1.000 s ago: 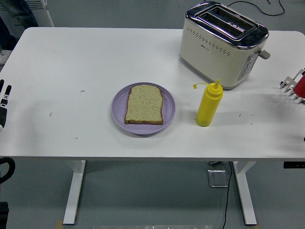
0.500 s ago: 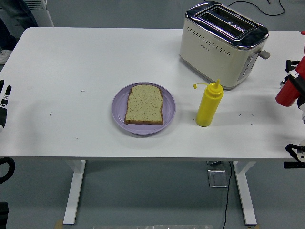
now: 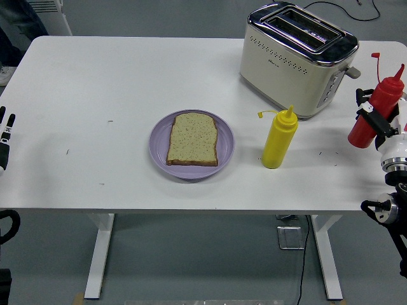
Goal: Pick up the cup,pour liquid into bread,place the cup on the desk
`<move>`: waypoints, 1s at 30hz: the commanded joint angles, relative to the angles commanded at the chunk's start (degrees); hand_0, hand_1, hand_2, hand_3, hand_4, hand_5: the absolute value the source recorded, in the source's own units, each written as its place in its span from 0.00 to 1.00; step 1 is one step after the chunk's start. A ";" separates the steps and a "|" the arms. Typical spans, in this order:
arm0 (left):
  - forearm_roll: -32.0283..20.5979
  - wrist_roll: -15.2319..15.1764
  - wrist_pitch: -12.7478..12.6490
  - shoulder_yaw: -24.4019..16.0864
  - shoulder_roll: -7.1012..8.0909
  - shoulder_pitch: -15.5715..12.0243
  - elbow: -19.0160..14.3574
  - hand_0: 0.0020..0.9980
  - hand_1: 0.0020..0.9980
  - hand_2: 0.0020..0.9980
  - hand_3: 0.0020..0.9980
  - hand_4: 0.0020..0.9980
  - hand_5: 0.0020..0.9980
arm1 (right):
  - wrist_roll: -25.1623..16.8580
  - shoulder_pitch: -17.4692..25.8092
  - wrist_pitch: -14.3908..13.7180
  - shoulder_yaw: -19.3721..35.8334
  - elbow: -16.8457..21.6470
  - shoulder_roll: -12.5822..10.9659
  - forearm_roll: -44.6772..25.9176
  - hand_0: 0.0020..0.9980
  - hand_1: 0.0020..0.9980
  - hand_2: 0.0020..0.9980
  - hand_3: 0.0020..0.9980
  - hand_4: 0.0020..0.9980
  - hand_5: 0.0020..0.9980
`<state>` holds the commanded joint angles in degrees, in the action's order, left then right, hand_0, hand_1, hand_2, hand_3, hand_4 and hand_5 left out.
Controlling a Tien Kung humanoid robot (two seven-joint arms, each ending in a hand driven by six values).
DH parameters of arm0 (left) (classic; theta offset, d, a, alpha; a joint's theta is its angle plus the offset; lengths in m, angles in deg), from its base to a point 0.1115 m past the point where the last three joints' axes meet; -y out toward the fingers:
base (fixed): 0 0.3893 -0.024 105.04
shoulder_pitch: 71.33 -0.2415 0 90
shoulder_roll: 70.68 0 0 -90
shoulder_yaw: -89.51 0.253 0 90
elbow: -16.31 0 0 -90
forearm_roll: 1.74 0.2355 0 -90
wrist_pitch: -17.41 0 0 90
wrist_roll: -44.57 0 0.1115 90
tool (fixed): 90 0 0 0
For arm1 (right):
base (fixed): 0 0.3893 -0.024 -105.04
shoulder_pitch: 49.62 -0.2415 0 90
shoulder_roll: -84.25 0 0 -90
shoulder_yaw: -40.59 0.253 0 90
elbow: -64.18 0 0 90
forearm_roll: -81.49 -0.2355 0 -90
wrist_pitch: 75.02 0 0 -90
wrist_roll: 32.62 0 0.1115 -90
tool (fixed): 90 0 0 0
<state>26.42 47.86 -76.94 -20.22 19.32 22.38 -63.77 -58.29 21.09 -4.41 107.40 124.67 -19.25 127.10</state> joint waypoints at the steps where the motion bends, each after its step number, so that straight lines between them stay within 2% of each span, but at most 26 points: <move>1: 0.00 0.00 0.01 0.01 0.00 0.00 0.00 0.81 0.79 0.82 0.74 0.62 1.00 | -0.30 0.13 -0.37 -0.59 0.05 0.02 -0.36 0.11 0.17 0.30 0.35 0.76 0.21; 10: 0.03 0.00 0.04 0.22 0.00 -0.04 0.03 0.81 0.79 0.82 0.74 0.62 1.00 | -2.49 0.96 -1.83 -5.20 0.32 0.23 -3.27 0.11 0.17 0.30 0.35 0.77 0.22; 18: 0.04 0.00 0.06 0.33 0.00 -0.11 0.02 0.81 0.79 0.82 0.74 0.62 1.00 | -3.87 1.10 -2.89 -7.18 -0.13 0.52 -5.36 0.12 0.17 0.30 0.35 0.77 0.22; 30: 0.04 0.04 0.03 0.35 0.00 -0.24 0.06 0.81 0.79 0.82 0.74 0.62 1.00 | -3.29 0.36 -1.81 -8.40 -1.35 1.20 -4.77 0.14 0.18 0.29 0.34 0.78 0.23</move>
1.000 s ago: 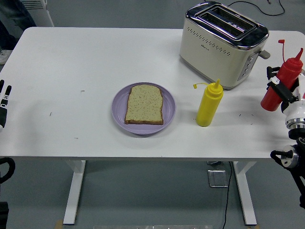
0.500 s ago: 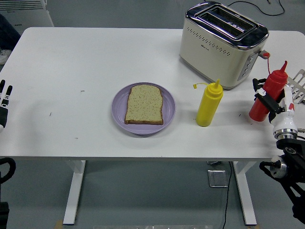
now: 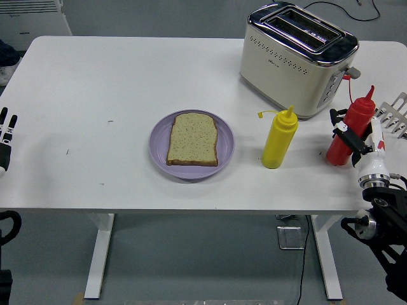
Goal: Pick up the cup,pour liquid into bread,place the cup on the desk
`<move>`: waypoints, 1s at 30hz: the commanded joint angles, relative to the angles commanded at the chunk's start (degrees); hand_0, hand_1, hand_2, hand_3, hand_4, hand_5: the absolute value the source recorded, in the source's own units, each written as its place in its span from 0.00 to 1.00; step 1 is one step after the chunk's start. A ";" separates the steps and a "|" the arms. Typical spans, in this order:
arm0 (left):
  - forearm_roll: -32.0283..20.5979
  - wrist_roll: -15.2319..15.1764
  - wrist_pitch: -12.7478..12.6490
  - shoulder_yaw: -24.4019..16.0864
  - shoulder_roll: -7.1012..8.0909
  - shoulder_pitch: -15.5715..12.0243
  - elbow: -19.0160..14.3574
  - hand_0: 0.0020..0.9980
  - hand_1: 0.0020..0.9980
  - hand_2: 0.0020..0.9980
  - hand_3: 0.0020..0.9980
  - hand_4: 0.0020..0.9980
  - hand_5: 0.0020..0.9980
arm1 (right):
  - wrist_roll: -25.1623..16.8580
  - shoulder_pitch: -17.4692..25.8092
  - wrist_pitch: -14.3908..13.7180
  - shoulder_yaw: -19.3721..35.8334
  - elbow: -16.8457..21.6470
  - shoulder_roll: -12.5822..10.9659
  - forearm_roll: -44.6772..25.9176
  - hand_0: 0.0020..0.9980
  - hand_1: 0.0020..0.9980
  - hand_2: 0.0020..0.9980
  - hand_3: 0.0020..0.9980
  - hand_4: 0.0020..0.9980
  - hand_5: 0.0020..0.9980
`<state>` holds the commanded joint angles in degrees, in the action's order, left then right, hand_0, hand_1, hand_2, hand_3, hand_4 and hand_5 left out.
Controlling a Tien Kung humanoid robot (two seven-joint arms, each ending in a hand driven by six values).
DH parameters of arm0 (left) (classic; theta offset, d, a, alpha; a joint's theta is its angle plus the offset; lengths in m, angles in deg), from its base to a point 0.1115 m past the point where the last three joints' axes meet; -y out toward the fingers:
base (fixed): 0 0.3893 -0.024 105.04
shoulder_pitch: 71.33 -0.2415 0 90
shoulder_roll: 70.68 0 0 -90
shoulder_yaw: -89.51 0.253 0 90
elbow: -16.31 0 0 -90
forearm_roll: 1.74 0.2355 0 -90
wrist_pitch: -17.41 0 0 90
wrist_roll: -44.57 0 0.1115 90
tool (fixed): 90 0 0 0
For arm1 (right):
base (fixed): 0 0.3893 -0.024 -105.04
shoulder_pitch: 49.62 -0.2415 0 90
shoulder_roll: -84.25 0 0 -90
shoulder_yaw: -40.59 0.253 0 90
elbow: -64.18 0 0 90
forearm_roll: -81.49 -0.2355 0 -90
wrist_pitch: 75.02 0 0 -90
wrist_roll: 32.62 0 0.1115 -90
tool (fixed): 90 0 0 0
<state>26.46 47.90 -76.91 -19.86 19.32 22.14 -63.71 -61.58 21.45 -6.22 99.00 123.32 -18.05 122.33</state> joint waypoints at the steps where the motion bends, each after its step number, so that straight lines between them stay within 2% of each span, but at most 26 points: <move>1: 0.00 0.00 -0.01 -0.03 0.00 0.01 0.00 0.81 0.79 0.82 0.74 0.62 1.00 | 0.05 -0.04 0.24 -0.02 -0.07 0.05 0.13 0.15 0.18 0.28 0.32 0.80 0.26; 18: -0.01 0.02 -0.01 -0.31 0.00 0.15 -0.04 0.81 0.79 0.82 0.74 0.62 1.00 | -0.67 0.15 3.05 0.87 -1.09 0.15 1.74 0.18 0.20 0.27 0.32 0.86 0.30; 19: -0.01 0.02 -0.01 -0.31 0.00 0.15 -0.04 0.81 0.79 0.82 0.74 0.62 1.00 | -0.71 0.18 3.07 0.90 -1.10 0.14 1.78 0.21 0.22 0.28 0.34 0.91 0.32; 24: -0.04 0.03 -0.03 -0.33 0.00 0.13 -0.04 0.81 0.79 0.82 0.74 0.62 1.00 | -1.06 0.71 3.12 1.58 -0.72 -0.07 2.26 0.21 0.22 0.28 0.34 0.91 0.32; 25: -0.04 0.03 -0.03 -0.34 0.00 0.14 -0.04 0.81 0.79 0.82 0.74 0.62 1.00 | -1.11 0.90 3.08 1.79 -0.61 -0.14 2.37 0.27 0.29 0.33 0.43 0.92 0.32; 30: -0.03 0.04 -0.04 -0.37 0.00 0.14 -0.04 0.81 0.79 0.82 0.74 0.62 1.00 | -1.17 1.61 3.13 2.76 -0.32 -0.44 2.62 0.27 0.29 0.33 0.43 0.92 0.32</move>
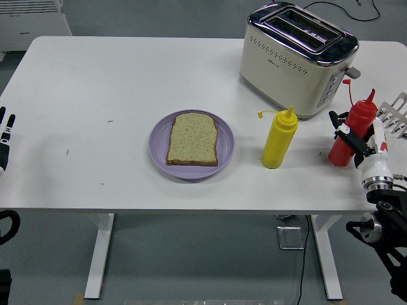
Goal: Pick up the cup,pour liquid into bread,place the cup on the desk
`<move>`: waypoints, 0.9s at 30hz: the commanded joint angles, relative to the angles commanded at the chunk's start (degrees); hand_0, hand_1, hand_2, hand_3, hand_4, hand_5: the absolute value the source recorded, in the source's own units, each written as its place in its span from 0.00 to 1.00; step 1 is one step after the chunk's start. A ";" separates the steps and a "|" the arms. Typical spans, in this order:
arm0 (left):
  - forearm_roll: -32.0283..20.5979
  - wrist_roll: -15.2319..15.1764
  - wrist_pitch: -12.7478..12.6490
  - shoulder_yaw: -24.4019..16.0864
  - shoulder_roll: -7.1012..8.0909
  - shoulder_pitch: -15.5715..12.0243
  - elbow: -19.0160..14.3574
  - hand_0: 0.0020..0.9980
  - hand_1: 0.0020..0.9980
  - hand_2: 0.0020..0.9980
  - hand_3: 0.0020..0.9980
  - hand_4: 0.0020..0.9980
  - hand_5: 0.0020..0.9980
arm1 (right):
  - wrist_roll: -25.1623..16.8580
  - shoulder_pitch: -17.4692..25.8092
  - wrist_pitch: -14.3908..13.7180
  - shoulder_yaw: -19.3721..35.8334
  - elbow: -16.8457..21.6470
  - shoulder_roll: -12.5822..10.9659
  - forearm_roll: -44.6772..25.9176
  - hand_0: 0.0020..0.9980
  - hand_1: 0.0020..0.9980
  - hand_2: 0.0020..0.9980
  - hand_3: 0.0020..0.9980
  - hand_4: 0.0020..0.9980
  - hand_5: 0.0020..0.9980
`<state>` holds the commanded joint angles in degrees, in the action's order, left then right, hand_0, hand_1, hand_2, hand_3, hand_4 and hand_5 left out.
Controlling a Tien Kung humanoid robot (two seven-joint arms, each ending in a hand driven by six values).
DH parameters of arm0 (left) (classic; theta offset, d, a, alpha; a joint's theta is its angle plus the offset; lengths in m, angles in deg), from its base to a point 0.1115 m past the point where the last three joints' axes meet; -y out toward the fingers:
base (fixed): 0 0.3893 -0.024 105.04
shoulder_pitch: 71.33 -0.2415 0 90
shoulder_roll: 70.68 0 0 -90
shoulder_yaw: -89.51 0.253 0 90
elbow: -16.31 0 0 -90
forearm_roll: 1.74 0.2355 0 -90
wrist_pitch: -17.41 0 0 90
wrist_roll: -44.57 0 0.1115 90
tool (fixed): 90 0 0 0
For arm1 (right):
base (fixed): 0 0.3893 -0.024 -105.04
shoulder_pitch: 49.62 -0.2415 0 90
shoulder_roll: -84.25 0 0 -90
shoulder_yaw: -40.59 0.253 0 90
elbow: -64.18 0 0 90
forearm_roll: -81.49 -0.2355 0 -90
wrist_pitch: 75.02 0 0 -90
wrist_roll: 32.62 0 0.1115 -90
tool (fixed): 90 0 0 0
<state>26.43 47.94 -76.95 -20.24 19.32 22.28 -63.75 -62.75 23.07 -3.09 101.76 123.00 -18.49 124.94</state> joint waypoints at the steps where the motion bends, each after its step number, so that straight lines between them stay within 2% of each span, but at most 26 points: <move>1: 0.00 0.00 0.00 0.00 0.00 0.01 0.00 0.81 0.79 0.82 0.74 0.62 1.00 | 0.01 0.05 0.02 0.07 0.02 -0.02 0.02 0.35 0.35 0.37 0.49 0.92 0.32; 12: 0.01 0.03 -0.03 -0.01 0.00 0.03 -0.02 0.81 0.79 0.82 0.73 0.62 1.00 | 0.73 0.38 1.26 0.59 0.36 -0.03 1.79 0.38 0.36 0.39 0.51 0.94 0.32; 13: 0.01 0.02 -0.04 -0.02 0.00 0.02 -0.03 0.81 0.79 0.82 0.74 0.62 1.00 | 0.64 0.43 1.21 0.64 0.49 -0.05 1.89 0.42 0.40 0.42 0.58 0.92 0.31; 18: 0.00 0.02 -0.07 0.00 0.00 0.00 -0.01 0.81 0.79 0.82 0.74 0.62 1.00 | 0.28 0.72 0.93 0.98 1.02 -0.13 1.99 0.42 0.40 0.42 0.58 0.92 0.31; 19: 0.00 0.02 -0.06 0.00 0.00 0.00 0.00 0.81 0.79 0.82 0.74 0.62 1.00 | 0.19 0.82 0.89 1.14 1.14 -0.13 2.14 0.75 0.68 0.67 0.91 0.94 0.32; 24: 0.01 0.01 -0.03 0.03 0.00 0.04 0.00 0.81 0.79 0.82 0.74 0.62 1.00 | -0.11 1.44 0.95 2.04 1.85 -0.27 3.28 0.75 0.68 0.67 0.91 0.94 0.32; 25: 0.00 0.01 -0.03 0.03 0.00 0.04 0.00 0.81 0.79 0.82 0.74 0.62 1.00 | -0.19 1.69 0.92 2.40 2.17 -0.33 3.67 0.86 0.81 0.89 1.00 0.95 0.32; 27: 0.01 0.02 -0.03 0.05 0.00 0.06 0.01 0.81 0.79 0.82 0.74 0.62 1.00 | -0.29 2.13 0.79 3.10 2.75 -0.43 4.27 0.86 0.81 0.89 1.00 0.95 0.32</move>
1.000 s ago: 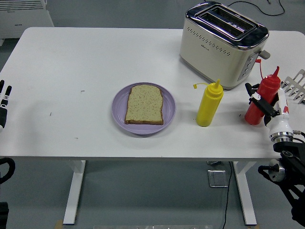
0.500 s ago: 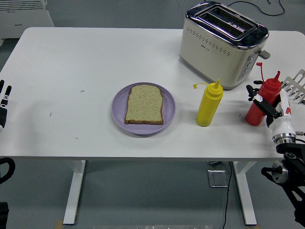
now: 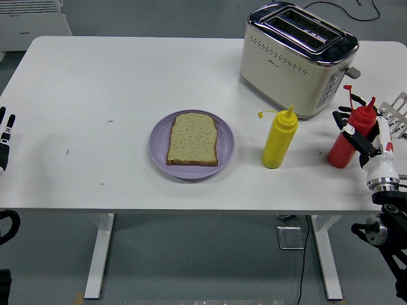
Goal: Pick up the cup,pour liquid into bread,place the cup on the desk
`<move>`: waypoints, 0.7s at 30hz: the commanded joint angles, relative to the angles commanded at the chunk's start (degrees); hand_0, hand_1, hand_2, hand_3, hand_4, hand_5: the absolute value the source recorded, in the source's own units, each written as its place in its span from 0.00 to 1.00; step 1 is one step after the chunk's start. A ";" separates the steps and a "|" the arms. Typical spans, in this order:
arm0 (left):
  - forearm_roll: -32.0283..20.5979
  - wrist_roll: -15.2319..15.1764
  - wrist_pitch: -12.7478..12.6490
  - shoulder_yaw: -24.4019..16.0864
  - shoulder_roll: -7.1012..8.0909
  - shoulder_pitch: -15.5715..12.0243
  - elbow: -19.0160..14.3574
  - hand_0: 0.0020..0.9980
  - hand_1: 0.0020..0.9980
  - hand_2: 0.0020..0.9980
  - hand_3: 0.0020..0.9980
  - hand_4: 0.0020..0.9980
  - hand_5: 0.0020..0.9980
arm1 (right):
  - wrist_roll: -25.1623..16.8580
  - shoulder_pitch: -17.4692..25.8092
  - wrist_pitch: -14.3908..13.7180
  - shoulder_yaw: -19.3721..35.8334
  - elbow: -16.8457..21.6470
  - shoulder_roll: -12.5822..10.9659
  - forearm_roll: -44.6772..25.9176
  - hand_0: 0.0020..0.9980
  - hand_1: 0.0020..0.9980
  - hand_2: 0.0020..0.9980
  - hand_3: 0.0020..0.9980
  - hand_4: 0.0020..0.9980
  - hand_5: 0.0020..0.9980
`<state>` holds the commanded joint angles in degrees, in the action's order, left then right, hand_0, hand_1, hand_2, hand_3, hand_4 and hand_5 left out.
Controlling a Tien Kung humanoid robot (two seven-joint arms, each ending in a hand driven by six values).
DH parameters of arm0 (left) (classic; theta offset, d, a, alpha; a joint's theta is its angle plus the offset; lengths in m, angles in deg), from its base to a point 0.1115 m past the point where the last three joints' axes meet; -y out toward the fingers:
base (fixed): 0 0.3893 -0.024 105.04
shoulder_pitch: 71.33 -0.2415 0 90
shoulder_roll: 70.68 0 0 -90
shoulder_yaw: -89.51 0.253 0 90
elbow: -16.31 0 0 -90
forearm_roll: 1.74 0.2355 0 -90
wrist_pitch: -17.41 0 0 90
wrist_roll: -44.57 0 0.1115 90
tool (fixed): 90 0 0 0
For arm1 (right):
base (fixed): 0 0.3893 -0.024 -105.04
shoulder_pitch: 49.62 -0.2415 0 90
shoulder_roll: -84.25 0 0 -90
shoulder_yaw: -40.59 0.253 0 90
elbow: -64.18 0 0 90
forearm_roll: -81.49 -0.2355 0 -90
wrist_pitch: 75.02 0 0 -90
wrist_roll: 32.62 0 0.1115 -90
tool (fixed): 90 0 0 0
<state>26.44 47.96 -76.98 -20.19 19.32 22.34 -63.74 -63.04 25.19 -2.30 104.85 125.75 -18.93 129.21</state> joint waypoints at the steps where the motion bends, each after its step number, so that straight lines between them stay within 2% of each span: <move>1: 0.01 0.00 -0.01 -0.01 0.00 0.01 0.00 0.81 0.79 0.82 0.74 0.62 1.00 | 0.00 0.35 -0.07 0.53 0.49 -0.12 0.53 0.86 0.81 0.89 1.00 0.95 0.32; 3: 0.02 -0.01 0.00 -0.03 0.00 0.01 0.01 0.81 0.79 0.82 0.74 0.62 1.00 | 0.12 0.81 -0.06 1.20 1.21 -0.31 1.26 0.86 0.81 0.89 1.00 0.95 0.32; 4: 0.02 -0.01 0.00 -0.04 0.00 0.02 0.02 0.81 0.79 0.82 0.74 0.62 1.00 | 0.22 1.04 0.00 1.52 1.61 -0.43 1.63 0.90 0.85 0.94 1.00 0.96 0.30; 21: 0.10 0.00 0.03 0.41 0.00 -0.10 0.01 0.81 0.79 0.82 0.74 0.62 1.00 | 1.36 6.19 0.16 11.16 12.57 -2.14 5.53 0.93 0.87 0.97 1.00 0.97 0.31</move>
<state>26.54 47.96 -76.94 -19.77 19.32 22.24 -63.73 -61.68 31.38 -2.14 116.02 138.31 -21.06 134.74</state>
